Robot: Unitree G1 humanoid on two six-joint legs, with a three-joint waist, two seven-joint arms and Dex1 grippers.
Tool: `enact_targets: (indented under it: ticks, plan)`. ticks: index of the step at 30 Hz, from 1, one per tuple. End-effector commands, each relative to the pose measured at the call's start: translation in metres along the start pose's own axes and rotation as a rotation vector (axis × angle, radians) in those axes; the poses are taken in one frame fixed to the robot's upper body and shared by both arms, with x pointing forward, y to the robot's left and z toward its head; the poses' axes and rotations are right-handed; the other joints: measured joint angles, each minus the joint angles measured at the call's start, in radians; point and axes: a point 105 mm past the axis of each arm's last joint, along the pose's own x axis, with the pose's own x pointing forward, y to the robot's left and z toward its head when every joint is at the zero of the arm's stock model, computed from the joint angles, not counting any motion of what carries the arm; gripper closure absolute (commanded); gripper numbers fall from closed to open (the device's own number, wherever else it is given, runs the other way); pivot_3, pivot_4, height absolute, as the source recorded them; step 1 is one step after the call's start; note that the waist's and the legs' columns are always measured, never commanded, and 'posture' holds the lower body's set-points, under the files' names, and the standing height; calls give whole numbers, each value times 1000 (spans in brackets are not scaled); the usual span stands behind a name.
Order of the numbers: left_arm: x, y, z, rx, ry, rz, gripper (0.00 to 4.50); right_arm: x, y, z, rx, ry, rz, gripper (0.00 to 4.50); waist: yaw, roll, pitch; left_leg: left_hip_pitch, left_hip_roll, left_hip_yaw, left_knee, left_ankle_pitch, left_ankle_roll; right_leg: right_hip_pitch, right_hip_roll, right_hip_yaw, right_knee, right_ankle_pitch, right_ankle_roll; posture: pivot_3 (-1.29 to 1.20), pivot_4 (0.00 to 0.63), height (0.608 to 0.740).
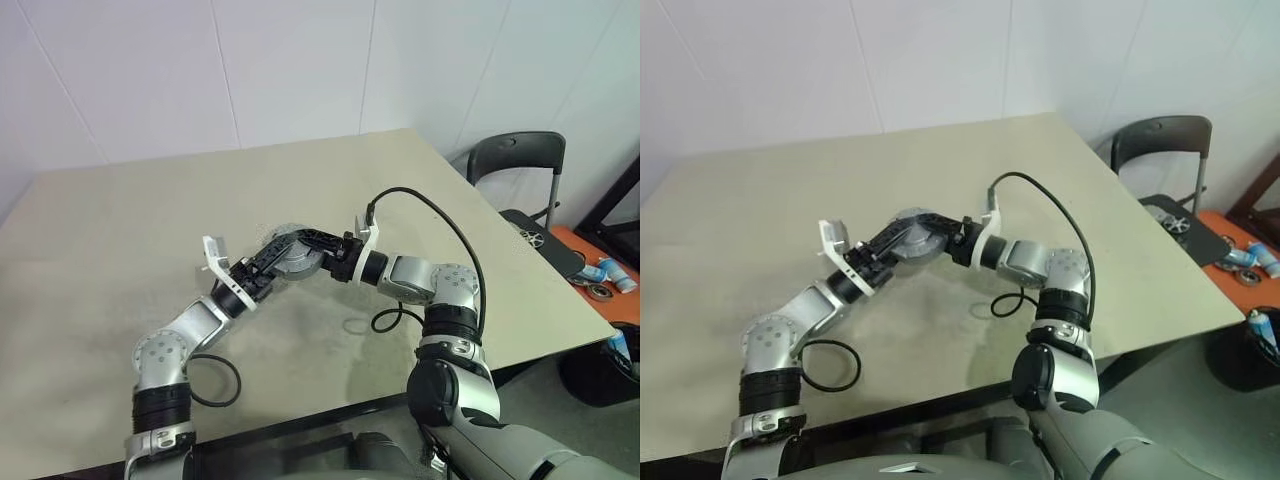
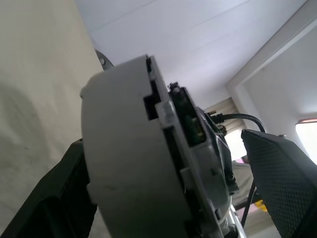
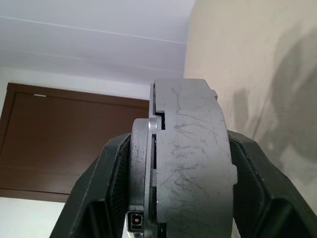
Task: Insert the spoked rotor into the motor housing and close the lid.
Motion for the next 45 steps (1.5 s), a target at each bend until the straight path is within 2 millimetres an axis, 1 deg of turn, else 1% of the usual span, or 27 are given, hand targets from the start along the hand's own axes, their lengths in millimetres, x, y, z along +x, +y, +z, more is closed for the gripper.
enact_targets:
  ticks: [1,7,10,12,15,18,21,24,26,29,34,38,40,41,43,45]
  plan:
    - [-2,-4,10,6,-37,-9,50,4,24,7,-51,-8,74,2104,0,0,0,0,0,0,0,0,0,0,0,0,0,0,0,0,0,740]
    - [-13,-2,20,6,-87,12,50,4,22,6,-50,-10,68,2104,1,0,0,0,0,0,0,0,0,0,0,0,0,0,0,0,0,740]
    - [-13,-1,19,6,-83,22,50,6,21,6,-48,-12,65,2104,1,0,0,0,0,0,0,0,0,0,0,0,0,0,0,0,0,740]
    - [-11,1,15,4,-65,27,50,7,21,6,-47,-12,63,2104,1,0,0,0,0,0,0,0,0,0,0,0,0,0,0,0,0,740]
    - [-7,1,5,5,-23,29,642,7,22,7,-50,-14,65,2104,2,0,0,0,0,0,0,0,0,1,0,0,0,0,0,0,0,740]
    - [-4,0,-1,-1,6,18,1638,7,20,8,-50,-19,61,2104,1,0,0,0,0,0,0,0,0,1,0,0,0,0,0,0,0,740]
    - [-3,-1,-2,-4,12,18,1638,6,18,8,-49,-24,53,2104,1,0,0,1,0,0,0,0,0,1,0,0,0,0,0,0,0,740]
    - [-3,-1,2,-6,1,21,1638,6,17,8,-50,-27,47,2104,1,0,0,1,0,0,0,0,0,1,0,0,1,0,0,0,0,740]
    - [-4,-2,3,-6,-3,15,1858,5,17,9,-50,-28,45,2104,1,0,0,1,0,0,0,0,0,1,0,0,1,0,0,0,0,740]
    - [-3,-4,3,-7,-8,13,1862,6,16,9,-50,-27,41,2104,1,0,0,1,0,0,0,0,0,1,0,0,0,0,0,0,0,740]
    - [0,-6,3,9,-5,25,1862,9,20,1,-131,0,31,2104,1,0,0,2,0,0,0,0,0,1,0,0,1,0,0,0,0,740]
    - [2,-5,2,17,8,33,1862,12,13,-1,-189,-5,-22,2104,1,0,0,2,0,0,0,0,0,1,0,0,1,0,0,0,0,740]
    - [4,-5,3,22,8,37,1862,12,9,-2,-184,-11,-24,1454,1,0,0,2,0,0,0,0,0,2,0,0,1,0,0,0,0,740]
    - [6,-5,5,25,6,37,1862,12,6,-5,-180,11,-35,1236,2,0,0,3,0,0,0,0,0,2,0,0,1,0,0,0,0,740]
    - [8,-6,8,34,-1,40,1862,13,1,-8,-131,34,-49,586,2,0,0,3,0,0,0,0,0,3,0,0,1,0,0,0,0,740]
    - [10,-7,10,39,-7,42,1862,13,3,-6,-107,27,-29,586,2,0,0,4,0,0,0,0,0,4,0,0,1,0,0,0,0,740]
